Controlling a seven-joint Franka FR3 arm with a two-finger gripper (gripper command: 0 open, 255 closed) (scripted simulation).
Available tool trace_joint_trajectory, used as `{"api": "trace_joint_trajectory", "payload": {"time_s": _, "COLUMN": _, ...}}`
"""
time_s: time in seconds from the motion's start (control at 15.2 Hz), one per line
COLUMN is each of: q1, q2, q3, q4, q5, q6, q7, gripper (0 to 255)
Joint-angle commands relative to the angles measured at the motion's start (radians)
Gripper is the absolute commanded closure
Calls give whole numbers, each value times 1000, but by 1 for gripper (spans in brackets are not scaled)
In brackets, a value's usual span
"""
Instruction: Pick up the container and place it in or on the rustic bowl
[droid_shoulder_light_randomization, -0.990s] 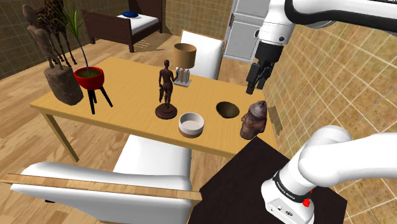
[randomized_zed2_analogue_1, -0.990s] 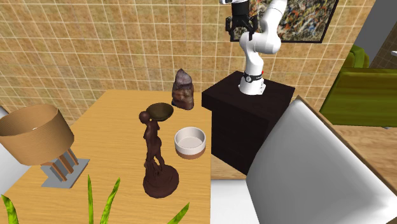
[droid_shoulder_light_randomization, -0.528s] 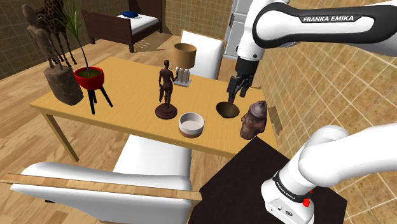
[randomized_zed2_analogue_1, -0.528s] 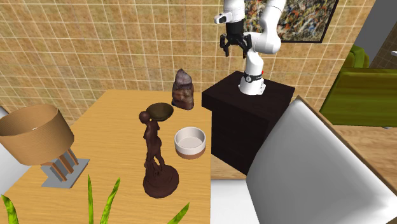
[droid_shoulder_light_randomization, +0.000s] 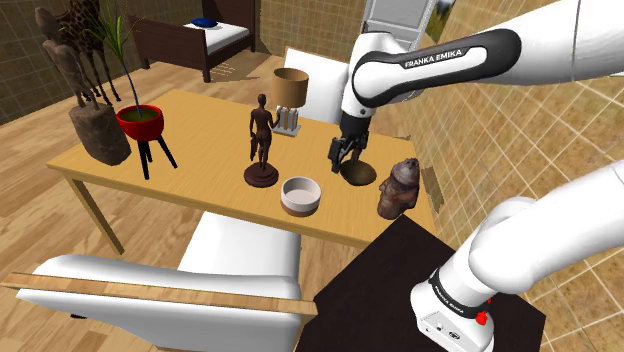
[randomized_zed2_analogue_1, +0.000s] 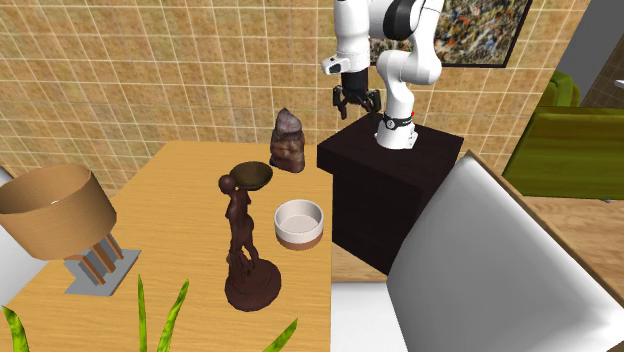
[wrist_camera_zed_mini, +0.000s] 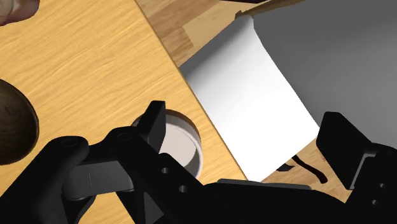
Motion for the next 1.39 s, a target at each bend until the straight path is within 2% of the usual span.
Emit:
{"api": "trace_joint_trajectory", "payload": {"time_s": 0.0, "q1": 5, "q2": 73, "q3": 10, "q4": 11, "q5": 1, "q6": 65, "q7": 9, "gripper": 0}}
{"api": "trace_joint_trajectory", "payload": {"time_s": 0.66, "q1": 10, "q2": 467, "q3": 24, "q4": 172, "q5": -33, "q6": 299, "q7": 37, "gripper": 0}}
{"api": "trace_joint_trajectory", "payload": {"time_s": 1.32, "q1": 31, "q2": 864, "q3": 8, "q4": 463, "q5": -80, "q6": 405, "q7": 73, "gripper": 0}}
